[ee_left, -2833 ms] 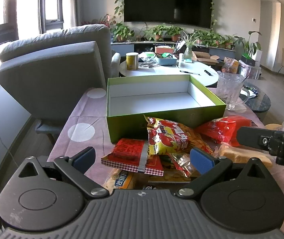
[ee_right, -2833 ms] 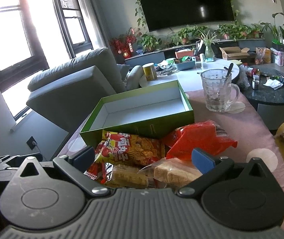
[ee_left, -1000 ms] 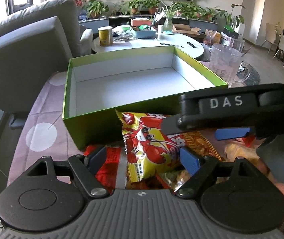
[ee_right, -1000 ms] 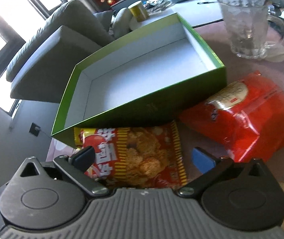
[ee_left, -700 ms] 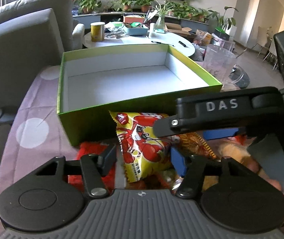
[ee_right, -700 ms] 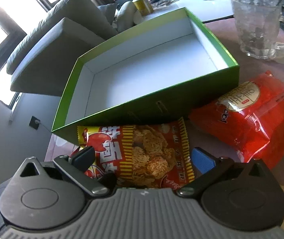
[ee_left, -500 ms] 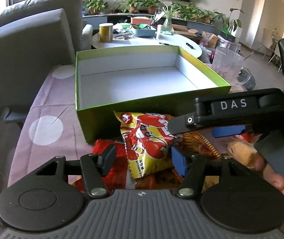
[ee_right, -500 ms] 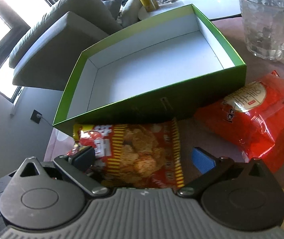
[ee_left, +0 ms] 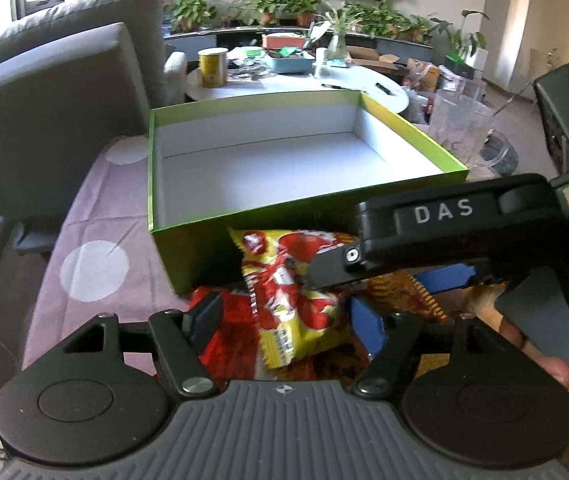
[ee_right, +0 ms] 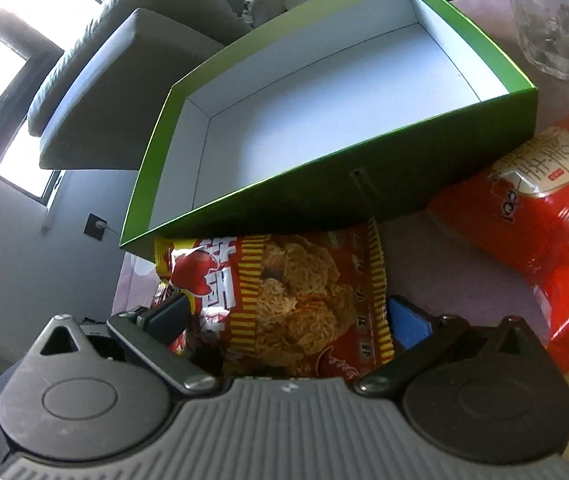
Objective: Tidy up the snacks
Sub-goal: 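Carry the cracker bag into the green box and open the right gripper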
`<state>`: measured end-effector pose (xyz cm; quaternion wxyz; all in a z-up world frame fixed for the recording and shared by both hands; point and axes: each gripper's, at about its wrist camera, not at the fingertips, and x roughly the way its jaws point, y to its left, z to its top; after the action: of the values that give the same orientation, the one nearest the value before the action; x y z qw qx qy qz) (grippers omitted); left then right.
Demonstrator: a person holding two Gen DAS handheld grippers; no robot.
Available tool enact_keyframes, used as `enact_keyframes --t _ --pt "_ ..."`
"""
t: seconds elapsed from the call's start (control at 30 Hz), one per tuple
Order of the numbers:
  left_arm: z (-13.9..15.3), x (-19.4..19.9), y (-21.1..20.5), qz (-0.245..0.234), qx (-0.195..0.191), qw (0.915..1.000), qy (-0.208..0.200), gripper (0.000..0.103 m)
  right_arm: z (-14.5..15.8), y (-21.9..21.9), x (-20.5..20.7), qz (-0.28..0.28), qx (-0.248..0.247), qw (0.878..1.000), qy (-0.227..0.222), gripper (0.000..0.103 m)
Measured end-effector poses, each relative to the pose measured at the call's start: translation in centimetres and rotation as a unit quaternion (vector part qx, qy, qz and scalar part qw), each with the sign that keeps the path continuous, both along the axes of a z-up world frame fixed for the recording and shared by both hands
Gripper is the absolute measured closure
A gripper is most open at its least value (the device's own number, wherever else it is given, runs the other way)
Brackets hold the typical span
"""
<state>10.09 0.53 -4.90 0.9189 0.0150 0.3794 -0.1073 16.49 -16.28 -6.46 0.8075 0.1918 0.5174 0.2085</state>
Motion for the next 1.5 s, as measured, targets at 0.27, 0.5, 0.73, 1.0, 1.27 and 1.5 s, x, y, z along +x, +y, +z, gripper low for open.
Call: enact_keyframes --t 0.27,0.5,0.73,1.0,1.27,1.5 --pt "0.2 -0.5 -0.2 -0.022 -0.016 0.9996 -0.006 0.055 1.1 0.1 -1.0 0.029 0.024 0.999 -0.024 0.039" --pt "3.3 -1.8 0.0 -0.030 -0.020 0.9974 -0.062 0.055 4.1 -0.4 -3.0 0.027 0.035 0.996 -0.081 0.046" --pt "5.4 0.6 0.1 -0.025 -0.019 0.9959 -0.085 0.054 7.2 0.5 -1.8 0.029 0.010 0.989 -0.146 0.046" --pt "5.0 4.0 1.4 -0.009 -0.013 0.9968 -0.078 0.054 7.0 1.6 1.1 0.033 0.012 0.987 -0.158 0.046" --pt "3.0 6.2 2.4 0.004 -0.019 0.9986 -0.049 0.053 5.5 3.1 2.7 0.042 -0.009 0.987 -0.152 0.046" --pt "1.8 7.2 2.9 0.013 -0.016 0.9992 -0.033 0.051 4.3 3.8 3.9 0.050 -0.016 0.989 -0.139 0.046"
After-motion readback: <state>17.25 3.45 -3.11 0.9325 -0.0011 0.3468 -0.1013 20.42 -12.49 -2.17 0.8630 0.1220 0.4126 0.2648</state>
